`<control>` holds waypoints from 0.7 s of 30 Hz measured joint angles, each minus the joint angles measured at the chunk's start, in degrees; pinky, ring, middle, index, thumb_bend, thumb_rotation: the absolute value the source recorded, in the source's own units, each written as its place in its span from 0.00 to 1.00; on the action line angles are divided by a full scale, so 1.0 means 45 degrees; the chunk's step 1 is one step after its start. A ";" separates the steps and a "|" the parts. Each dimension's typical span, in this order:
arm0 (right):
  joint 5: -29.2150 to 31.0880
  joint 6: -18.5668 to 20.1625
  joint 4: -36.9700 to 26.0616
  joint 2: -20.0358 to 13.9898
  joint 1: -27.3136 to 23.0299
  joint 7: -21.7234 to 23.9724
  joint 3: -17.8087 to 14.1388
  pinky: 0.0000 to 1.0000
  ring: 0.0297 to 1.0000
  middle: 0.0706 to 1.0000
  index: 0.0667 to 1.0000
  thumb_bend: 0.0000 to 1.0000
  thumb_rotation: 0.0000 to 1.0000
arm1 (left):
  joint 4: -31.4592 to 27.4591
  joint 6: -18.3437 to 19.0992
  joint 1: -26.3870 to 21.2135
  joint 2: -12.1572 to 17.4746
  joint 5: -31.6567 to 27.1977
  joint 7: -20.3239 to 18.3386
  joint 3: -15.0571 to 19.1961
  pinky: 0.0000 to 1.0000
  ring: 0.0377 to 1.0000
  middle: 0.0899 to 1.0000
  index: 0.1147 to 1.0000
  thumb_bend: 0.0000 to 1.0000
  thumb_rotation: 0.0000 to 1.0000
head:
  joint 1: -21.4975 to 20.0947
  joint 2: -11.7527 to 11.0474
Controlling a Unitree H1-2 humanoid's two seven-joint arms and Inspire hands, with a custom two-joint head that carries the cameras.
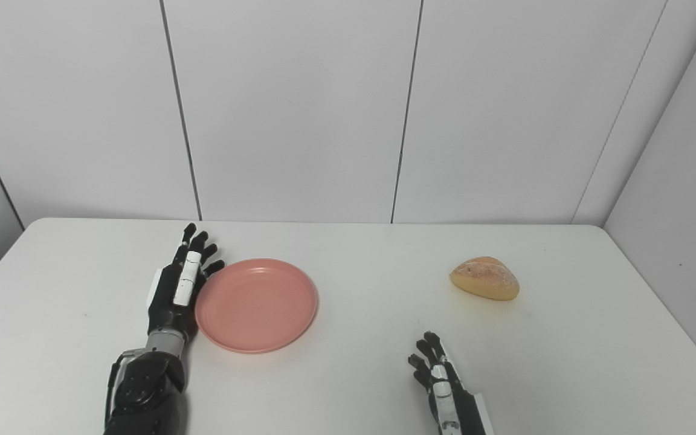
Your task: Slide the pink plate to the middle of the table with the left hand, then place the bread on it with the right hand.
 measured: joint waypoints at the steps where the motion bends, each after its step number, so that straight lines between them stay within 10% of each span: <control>1: -0.0016 0.0000 0.0004 0.0000 -0.0001 -0.0007 0.0008 0.92 0.88 0.92 0.93 0.72 1.00 | -0.0111 0.0074 0.0039 -0.0062 0.0005 0.0068 -0.0005 0.82 0.90 0.96 0.99 1.00 0.83 | 0.0000 0.0000; 21: -0.0467 -0.0047 0.0247 0.0064 -0.0194 -0.0405 0.0105 0.89 0.86 0.91 0.93 0.71 1.00 | -0.1334 0.1086 0.0566 -0.0853 0.0535 0.0624 -0.0552 0.81 0.90 0.95 0.97 0.99 0.84 | -0.0684 -0.0078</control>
